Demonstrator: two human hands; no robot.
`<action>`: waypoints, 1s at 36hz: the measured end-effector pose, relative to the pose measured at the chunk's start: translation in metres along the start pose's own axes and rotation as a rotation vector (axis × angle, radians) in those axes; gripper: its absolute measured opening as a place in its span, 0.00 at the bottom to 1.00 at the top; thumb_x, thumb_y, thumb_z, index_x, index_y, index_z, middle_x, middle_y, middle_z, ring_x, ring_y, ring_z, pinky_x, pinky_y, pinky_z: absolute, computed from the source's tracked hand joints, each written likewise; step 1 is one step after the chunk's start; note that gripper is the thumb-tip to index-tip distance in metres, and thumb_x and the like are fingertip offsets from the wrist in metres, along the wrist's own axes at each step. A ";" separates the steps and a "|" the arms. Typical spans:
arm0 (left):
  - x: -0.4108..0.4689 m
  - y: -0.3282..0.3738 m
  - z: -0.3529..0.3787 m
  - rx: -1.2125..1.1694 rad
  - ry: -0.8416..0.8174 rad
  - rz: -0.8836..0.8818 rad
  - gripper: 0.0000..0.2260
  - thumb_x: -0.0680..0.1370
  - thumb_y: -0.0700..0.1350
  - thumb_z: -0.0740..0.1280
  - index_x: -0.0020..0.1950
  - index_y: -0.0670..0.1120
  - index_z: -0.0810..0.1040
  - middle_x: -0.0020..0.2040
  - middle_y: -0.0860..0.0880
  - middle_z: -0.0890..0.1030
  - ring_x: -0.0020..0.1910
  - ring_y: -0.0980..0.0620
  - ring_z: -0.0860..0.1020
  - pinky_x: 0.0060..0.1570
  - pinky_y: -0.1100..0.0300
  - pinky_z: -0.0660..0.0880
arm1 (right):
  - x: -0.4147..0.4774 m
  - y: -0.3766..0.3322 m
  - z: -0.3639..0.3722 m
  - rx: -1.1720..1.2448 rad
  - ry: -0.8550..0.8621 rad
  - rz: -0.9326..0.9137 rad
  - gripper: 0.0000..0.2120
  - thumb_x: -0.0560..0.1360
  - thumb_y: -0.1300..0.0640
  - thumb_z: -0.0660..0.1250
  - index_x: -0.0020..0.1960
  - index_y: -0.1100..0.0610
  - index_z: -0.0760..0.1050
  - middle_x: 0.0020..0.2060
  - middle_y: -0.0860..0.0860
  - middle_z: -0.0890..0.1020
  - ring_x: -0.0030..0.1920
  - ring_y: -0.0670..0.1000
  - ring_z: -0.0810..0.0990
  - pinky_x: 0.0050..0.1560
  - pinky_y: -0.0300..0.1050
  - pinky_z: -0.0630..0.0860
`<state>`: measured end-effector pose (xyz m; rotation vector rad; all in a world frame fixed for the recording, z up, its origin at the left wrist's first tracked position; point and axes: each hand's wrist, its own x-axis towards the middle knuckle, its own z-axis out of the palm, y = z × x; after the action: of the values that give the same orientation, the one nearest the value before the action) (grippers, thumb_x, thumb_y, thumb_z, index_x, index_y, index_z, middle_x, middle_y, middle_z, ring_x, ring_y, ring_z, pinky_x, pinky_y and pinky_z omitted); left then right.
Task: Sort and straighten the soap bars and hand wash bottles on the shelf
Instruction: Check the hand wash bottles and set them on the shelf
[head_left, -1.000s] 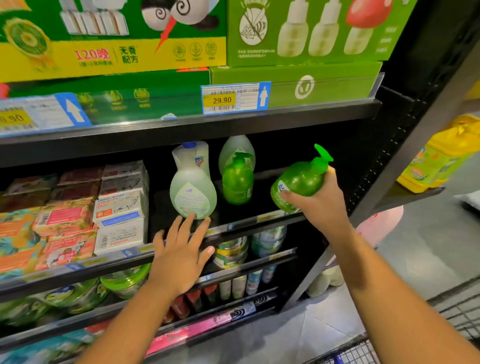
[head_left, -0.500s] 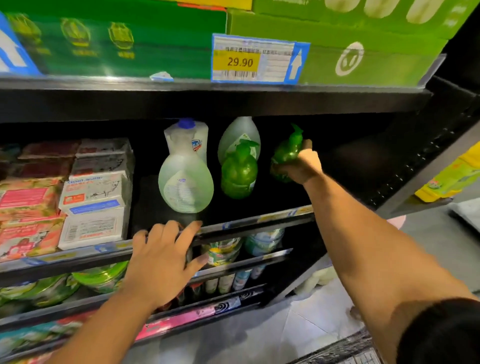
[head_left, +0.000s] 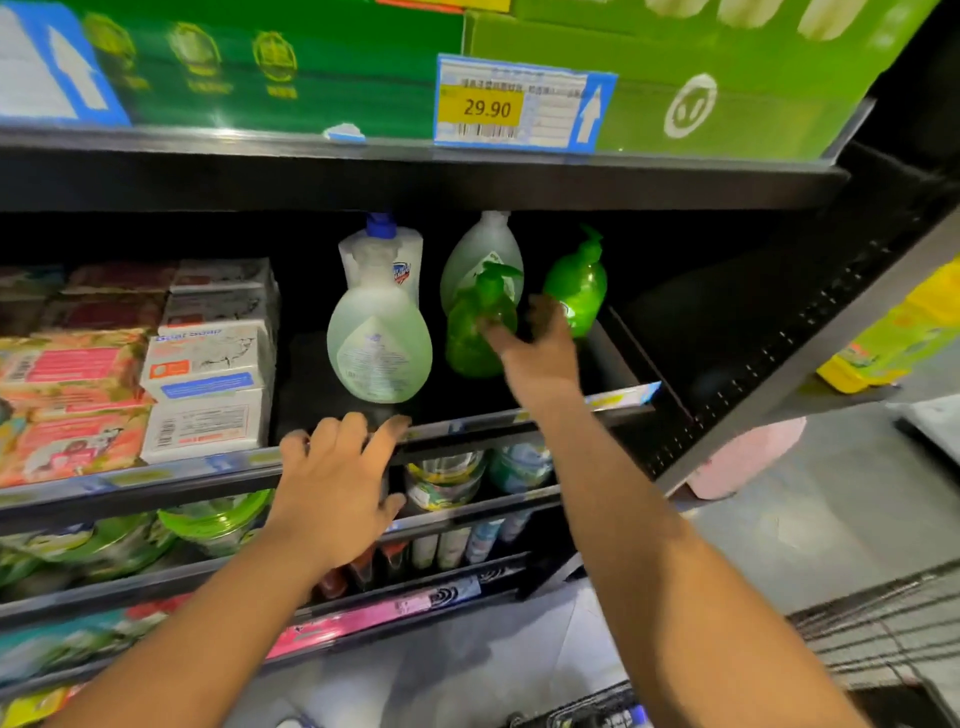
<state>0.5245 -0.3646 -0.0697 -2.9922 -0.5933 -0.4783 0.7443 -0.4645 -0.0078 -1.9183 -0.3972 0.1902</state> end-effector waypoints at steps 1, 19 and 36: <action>0.000 0.000 0.000 0.006 -0.005 -0.004 0.37 0.64 0.60 0.78 0.69 0.50 0.72 0.48 0.46 0.72 0.47 0.42 0.71 0.47 0.44 0.65 | -0.007 -0.001 0.007 -0.061 -0.042 -0.017 0.39 0.68 0.48 0.80 0.72 0.58 0.67 0.65 0.54 0.73 0.63 0.51 0.73 0.67 0.44 0.70; -0.001 0.000 -0.004 0.008 -0.116 -0.041 0.38 0.66 0.61 0.76 0.72 0.53 0.67 0.52 0.47 0.73 0.51 0.43 0.71 0.53 0.41 0.66 | 0.002 -0.007 0.001 -0.458 -0.072 -0.113 0.36 0.70 0.38 0.75 0.70 0.52 0.65 0.63 0.57 0.74 0.60 0.62 0.78 0.60 0.52 0.76; 0.018 0.005 -0.034 -0.287 -0.239 -0.246 0.28 0.76 0.73 0.51 0.69 0.60 0.70 0.59 0.54 0.75 0.62 0.49 0.71 0.61 0.48 0.63 | 0.035 0.019 -0.078 -0.345 0.014 -0.208 0.35 0.60 0.50 0.83 0.62 0.55 0.72 0.55 0.51 0.78 0.53 0.49 0.79 0.58 0.51 0.78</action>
<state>0.5323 -0.3666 -0.0322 -3.2925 -0.9998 -0.2336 0.8055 -0.5261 0.0063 -2.1958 -0.6494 -0.0323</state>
